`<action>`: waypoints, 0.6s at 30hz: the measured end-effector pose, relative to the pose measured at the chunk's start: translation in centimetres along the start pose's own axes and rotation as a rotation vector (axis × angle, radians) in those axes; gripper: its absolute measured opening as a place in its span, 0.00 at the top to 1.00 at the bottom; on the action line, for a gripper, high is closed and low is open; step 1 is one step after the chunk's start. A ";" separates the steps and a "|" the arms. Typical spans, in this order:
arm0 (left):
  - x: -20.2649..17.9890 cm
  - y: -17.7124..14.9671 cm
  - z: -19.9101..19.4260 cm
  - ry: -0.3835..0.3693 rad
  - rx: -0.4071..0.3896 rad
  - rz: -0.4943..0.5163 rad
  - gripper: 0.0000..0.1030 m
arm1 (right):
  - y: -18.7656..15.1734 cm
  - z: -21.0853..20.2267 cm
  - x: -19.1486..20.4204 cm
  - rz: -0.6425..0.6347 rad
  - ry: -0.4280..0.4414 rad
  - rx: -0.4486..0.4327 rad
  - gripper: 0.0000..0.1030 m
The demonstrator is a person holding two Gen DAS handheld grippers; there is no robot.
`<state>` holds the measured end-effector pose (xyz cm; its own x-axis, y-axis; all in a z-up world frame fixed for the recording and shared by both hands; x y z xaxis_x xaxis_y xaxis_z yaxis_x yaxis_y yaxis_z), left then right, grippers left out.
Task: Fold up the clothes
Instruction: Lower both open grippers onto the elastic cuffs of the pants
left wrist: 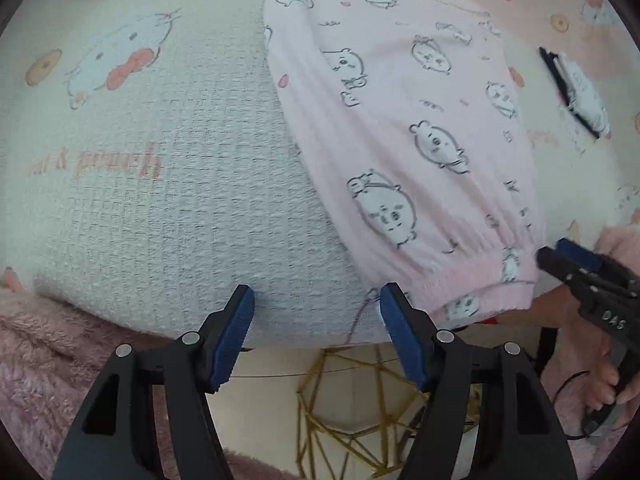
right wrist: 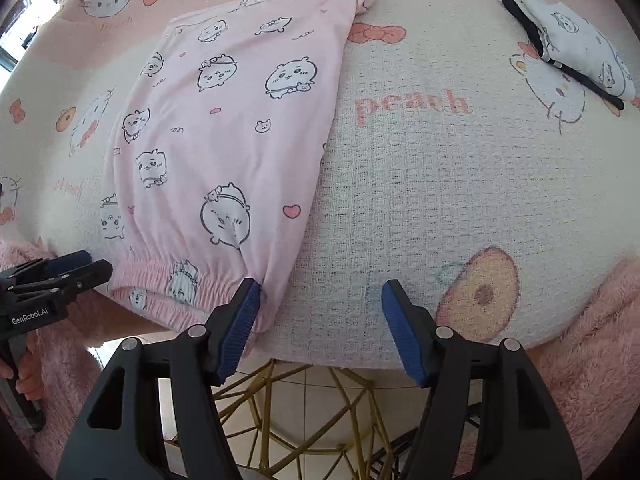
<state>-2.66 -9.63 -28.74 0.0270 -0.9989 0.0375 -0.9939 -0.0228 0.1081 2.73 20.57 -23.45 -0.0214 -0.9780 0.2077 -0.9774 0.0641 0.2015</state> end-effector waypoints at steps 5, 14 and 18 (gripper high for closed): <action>2.2 -0.5 -1.7 -0.269 -0.027 -0.176 0.34 | -1.2 -1.2 -0.3 0.015 0.056 -0.014 0.37; -0.1 1.3 -0.2 -0.721 -0.006 -0.407 0.34 | -3.5 -1.8 -0.9 0.030 0.142 0.017 0.38; -2.4 3.7 0.8 -0.756 -0.038 -0.407 0.34 | -4.3 -2.3 -2.0 0.049 0.136 0.011 0.38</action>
<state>-6.48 -7.31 -29.21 0.2885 -0.6719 -0.6821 -0.9176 -0.3975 0.0036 7.46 22.68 -22.56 -0.0417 -0.9378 0.3446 -0.9781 0.1087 0.1775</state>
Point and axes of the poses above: each gripper's, at about its wrist camera, not at the fingertips, and z roughly the way its jaws point, x to its left, y to its top, the point moved 6 cm from there along z, roughly the way its jaws point, and after that the axes turned 3 degrees about y, right-handed, at the moved point
